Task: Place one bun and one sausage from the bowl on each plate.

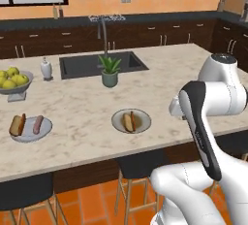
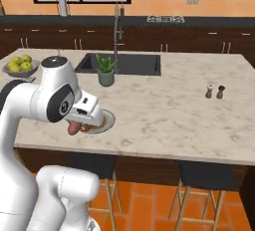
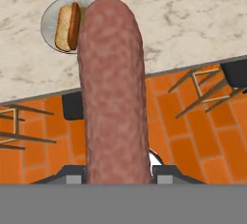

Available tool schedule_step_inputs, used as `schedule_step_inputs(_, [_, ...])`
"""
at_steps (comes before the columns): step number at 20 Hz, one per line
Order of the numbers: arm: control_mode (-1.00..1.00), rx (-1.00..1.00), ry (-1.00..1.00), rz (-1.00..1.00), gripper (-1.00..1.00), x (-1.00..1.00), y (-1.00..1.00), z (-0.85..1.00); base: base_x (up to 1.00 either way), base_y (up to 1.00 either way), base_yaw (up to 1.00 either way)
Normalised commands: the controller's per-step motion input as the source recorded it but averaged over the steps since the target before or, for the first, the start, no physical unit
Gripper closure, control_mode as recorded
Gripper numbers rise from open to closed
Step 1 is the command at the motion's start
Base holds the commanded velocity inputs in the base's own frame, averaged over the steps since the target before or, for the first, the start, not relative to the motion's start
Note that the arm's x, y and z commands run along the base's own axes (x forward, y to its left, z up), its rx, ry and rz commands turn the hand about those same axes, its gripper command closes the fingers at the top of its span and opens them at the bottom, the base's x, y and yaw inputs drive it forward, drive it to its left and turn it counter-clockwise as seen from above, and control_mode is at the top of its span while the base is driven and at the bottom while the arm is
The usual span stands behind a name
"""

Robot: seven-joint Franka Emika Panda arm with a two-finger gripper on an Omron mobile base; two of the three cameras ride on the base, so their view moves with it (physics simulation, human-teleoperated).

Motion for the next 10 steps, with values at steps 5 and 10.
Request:
schedule_step_inputs(5, [1.0, 0.0, 0.0, 0.0, 1.0, 0.0, 0.0, 0.0, 0.26, 0.21, 0.28])
schedule_step_inputs(10, [1.0, 0.0, 0.0, 0.0, 1.0, 0.0, 0.0, 0.0, 0.48, 0.11, 0.1])
